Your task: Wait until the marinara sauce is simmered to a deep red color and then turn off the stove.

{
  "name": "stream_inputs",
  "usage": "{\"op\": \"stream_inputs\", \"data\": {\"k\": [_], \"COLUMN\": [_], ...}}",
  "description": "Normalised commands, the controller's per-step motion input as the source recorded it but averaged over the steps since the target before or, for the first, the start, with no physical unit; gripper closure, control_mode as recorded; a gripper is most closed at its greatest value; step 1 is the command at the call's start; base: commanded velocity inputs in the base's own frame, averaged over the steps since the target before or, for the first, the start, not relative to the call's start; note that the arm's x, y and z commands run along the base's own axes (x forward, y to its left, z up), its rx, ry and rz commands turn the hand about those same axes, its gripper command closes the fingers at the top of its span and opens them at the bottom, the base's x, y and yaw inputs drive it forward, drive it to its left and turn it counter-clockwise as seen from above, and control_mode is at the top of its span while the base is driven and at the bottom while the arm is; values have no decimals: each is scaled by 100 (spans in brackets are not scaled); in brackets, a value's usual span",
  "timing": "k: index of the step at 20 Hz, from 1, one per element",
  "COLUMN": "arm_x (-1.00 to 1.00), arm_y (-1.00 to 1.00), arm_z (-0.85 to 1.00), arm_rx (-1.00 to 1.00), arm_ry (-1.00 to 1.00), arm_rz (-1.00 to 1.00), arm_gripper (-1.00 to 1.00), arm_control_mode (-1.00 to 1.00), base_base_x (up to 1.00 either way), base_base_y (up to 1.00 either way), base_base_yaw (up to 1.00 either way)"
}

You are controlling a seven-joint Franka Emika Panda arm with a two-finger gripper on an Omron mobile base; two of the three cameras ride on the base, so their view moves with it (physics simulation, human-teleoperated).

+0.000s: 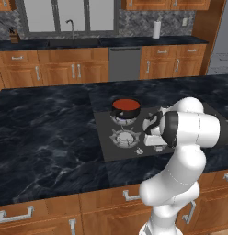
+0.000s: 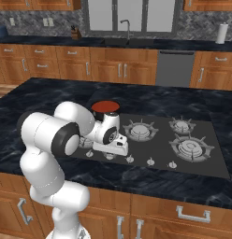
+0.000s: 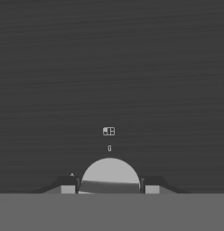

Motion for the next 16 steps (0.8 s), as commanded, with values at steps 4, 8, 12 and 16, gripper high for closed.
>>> {"op": "stream_inputs", "data": {"k": [4, 8, 12, 16], "arm_x": [0, 0, 0, 0], "arm_y": [0, 0, 0, 0], "arm_z": [0, 0, 0, 0], "arm_rx": [0, 0, 0, 0], "arm_ry": [0, 0, 0, 0], "arm_rz": [0, 0, 0, 0], "arm_gripper": [100, 100, 100, 100], "arm_control_mode": [-100, -100, -100, -100], "base_base_x": [0, 0, 0, 0], "base_base_y": [0, 0, 0, 0], "base_base_yaw": [0, 0, 0, 0]}}
